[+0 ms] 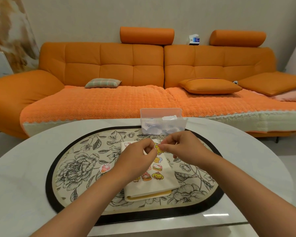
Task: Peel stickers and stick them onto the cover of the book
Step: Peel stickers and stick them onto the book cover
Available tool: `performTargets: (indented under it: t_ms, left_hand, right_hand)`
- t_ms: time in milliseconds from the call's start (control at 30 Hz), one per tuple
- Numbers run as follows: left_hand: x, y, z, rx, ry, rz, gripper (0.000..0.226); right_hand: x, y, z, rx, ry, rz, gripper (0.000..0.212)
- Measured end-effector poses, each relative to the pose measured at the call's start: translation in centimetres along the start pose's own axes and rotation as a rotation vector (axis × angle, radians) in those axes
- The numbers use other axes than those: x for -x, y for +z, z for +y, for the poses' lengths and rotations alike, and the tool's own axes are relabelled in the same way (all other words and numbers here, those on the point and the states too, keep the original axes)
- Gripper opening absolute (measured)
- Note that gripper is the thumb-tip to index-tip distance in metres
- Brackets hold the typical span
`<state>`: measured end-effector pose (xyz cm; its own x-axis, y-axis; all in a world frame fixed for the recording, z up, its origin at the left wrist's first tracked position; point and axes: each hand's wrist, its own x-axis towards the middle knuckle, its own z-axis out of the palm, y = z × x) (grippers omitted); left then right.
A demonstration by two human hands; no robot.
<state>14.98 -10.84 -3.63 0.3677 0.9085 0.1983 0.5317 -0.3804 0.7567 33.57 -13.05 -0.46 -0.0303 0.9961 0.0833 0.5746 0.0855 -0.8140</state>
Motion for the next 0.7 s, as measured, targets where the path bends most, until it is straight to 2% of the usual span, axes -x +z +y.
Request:
performTargets:
  t_ms: [200, 400, 533, 600, 700]
  left_hand:
    - [0.0, 0.1, 0.1, -0.065, -0.028, -0.009, 0.017]
    - [-0.1, 0.0, 0.1, -0.053, -0.164, -0.141, 0.018]
    - [-0.3, 0.2, -0.2, -0.077, -0.212, -0.165, 0.018]
    - [-0.3, 0.2, -0.7, -0.147, -0.181, -0.153, 0.016]
    - [-0.1, 0.5, -1.7, -0.316, -0.046, -0.165, 0.021]
  right_hand:
    - [0.3, 0.0, 0.6, 0.012, 0.024, -0.006, 0.019]
    - [0.3, 0.0, 1.0, 0.055, 0.101, -0.074, 0.023]
    - [0.4, 0.0, 1.6, 0.114, 0.197, -0.119, 0.025]
    - [0.5, -0.2, 1.8, 0.118, 0.268, -0.152, 0.024]
    - [0.9, -0.5, 2.1, 0.116, 0.376, -0.25, 0.026]
